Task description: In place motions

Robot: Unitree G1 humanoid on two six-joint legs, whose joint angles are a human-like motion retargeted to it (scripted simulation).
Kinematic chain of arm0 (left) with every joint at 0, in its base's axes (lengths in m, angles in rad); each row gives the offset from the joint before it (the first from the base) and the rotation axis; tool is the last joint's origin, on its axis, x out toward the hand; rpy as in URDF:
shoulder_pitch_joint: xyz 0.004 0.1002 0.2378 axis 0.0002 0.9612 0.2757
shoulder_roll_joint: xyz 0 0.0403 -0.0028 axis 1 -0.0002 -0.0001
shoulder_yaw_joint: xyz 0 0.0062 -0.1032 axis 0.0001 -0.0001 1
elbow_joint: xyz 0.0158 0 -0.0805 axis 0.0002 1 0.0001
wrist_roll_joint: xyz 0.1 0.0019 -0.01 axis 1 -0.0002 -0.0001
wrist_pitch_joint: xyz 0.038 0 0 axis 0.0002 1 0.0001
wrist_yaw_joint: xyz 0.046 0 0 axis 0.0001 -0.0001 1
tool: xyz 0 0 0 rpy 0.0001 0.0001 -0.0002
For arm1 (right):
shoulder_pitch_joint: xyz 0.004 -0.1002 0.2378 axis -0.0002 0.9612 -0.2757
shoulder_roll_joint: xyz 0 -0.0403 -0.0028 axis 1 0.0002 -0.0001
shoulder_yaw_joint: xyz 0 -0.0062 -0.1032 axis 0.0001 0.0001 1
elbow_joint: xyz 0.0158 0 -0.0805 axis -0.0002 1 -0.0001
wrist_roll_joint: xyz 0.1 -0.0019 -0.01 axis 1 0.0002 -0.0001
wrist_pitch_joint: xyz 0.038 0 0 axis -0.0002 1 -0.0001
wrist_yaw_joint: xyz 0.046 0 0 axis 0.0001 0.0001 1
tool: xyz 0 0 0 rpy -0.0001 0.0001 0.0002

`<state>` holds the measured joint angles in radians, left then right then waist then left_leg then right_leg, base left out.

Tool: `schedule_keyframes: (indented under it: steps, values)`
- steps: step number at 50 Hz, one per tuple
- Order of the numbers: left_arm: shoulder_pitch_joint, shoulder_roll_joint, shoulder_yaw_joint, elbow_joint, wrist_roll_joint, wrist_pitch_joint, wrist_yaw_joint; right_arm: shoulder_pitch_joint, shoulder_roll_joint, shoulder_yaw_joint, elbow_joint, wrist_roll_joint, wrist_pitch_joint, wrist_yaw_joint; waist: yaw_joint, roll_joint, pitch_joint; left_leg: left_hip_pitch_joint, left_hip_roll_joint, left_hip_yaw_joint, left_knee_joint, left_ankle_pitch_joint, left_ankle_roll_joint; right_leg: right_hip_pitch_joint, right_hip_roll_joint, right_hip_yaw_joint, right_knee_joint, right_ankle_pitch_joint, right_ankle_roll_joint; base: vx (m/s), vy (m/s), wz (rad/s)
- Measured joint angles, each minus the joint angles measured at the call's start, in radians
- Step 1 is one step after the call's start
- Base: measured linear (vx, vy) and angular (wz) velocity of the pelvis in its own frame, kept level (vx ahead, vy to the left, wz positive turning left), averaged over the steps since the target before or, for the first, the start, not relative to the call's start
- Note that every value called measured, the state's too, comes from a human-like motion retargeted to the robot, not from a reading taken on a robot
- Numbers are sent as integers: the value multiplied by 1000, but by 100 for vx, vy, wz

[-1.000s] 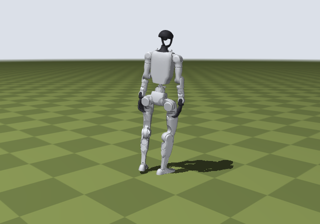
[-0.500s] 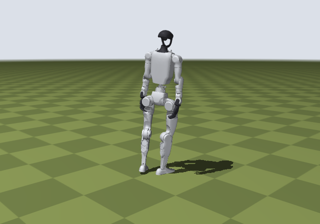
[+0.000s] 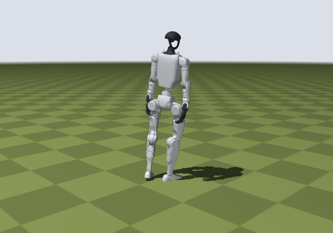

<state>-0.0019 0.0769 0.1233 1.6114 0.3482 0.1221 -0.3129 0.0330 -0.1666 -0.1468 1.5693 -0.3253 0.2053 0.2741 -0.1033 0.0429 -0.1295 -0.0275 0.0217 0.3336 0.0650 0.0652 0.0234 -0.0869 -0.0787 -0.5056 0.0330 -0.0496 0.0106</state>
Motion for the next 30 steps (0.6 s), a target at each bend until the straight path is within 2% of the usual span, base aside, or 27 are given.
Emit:
schedule_keyframes:
  steps: [3,5,7,10,12,15,16,17,20,22,27,30]
  values:
    - [-6,0,0,-8,7,-6,-6,-7,-3,3,-2,1,1,4,8,1,26,-2,-2,4,4,31,-27,-2,-6,2,1,5,4,-15,2,1]
    - [-12,3,0,-14,11,-11,-1,-10,-3,6,-2,1,2,12,9,-3,40,-11,0,-13,12,65,-66,-2,-11,-5,-2,7,4,-17,1,19]
    - [-20,9,-7,-19,11,-16,15,-9,0,3,-4,-2,4,23,14,-10,54,-20,-2,-65,22,98,-105,-1,-14,-18,-7,13,1,-19,-1,28]
    - [-36,20,-22,-23,4,-28,46,0,5,-2,-13,-8,1,37,49,-37,75,-37,-20,-225,58,82,-130,-2,-32,-17,-9,24,0,-15,1,1]
    - [-37,22,-27,-27,-5,-38,59,11,3,-1,-26,-30,-2,40,77,-70,81,-29,-24,-222,94,36,-62,-11,-65,5,-7,36,4,-12,6,-25]
    - [-27,22,-19,-23,-12,-45,63,25,2,-10,-42,-80,0,27,82,-106,66,1,-2,-122,129,-22,66,-33,-114,20,1,51,16,-7,10,-2]
    - [-19,22,-12,-17,-16,-45,63,30,1,-13,-42,-88,2,19,72,-105,53,4,7,-110,131,-9,85,-42,-118,19,1,55,19,-2,16,14]
    - [-11,21,-7,-11,-20,-45,63,35,-1,-15,-43,-92,2,13,61,-101,39,9,16,-100,127,-2,90,-50,-119,17,2,59,23,2,16,17]
    - [3,22,3,7,-29,-41,55,50,-6,-25,-44,-70,-1,8,23,-62,3,26,46,-65,65,-21,23,-78,-95,-1,5,70,31,1,19,17]
    - [-3,21,1,11,-25,-33,51,53,-10,-42,-46,-41,-5,18,12,-41,-2,33,51,-37,22,-42,4,-97,-87,-7,10,79,38,-9,23,9]
    - [-30,29,-13,-7,-17,-25,30,51,-13,-52,-49,26,-13,35,1,-18,28,35,55,14,-37,-57,-21,-135,-77,3,17,122,51,-14,25,-15]
    - [-59,50,1,-20,-12,-16,13,18,2,-32,-52,45,-17,9,-4,-39,91,37,53,33,-36,-50,-23,-153,-77,36,32,144,45,-34,15,-56]
